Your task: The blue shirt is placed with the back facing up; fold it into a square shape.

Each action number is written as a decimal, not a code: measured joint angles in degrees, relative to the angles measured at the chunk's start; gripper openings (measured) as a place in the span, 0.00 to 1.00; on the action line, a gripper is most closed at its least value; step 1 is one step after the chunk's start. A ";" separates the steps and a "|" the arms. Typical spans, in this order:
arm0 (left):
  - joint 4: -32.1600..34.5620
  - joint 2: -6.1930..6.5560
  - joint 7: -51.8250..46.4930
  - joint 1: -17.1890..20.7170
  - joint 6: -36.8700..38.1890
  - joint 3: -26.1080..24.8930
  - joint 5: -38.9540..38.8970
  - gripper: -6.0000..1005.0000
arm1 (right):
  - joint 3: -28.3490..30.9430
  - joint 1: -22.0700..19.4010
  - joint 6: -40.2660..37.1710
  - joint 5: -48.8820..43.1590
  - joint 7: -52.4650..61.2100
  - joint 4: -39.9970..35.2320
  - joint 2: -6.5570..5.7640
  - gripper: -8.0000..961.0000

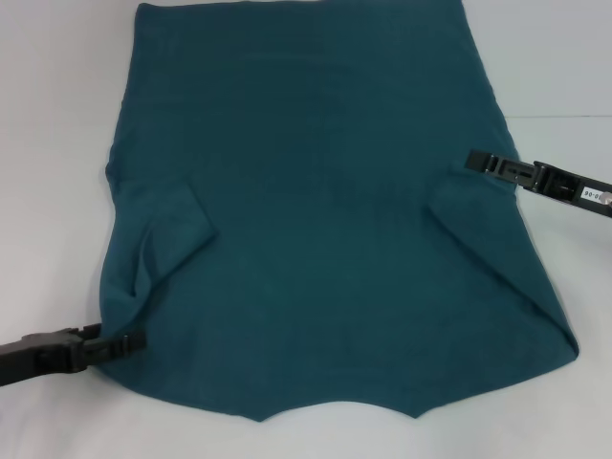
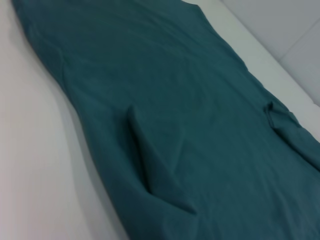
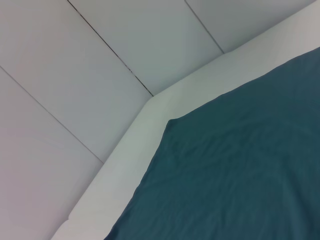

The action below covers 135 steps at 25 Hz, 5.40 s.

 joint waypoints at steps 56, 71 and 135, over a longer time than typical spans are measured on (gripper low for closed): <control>7.19 1.99 -11.97 -2.45 11.59 0.89 12.44 0.86 | 1.33 -0.26 -0.11 0.09 0.00 0.00 -0.11 0.95; 7.23 2.36 -12.99 -3.18 9.01 1.11 12.14 0.86 | 2.29 -0.51 -0.70 0.09 0.00 0.00 -0.05 0.95; 1.90 2.45 -15.22 -7.39 9.67 5.08 12.41 0.84 | 3.69 -1.00 -0.70 0.08 0.00 0.00 -0.19 0.95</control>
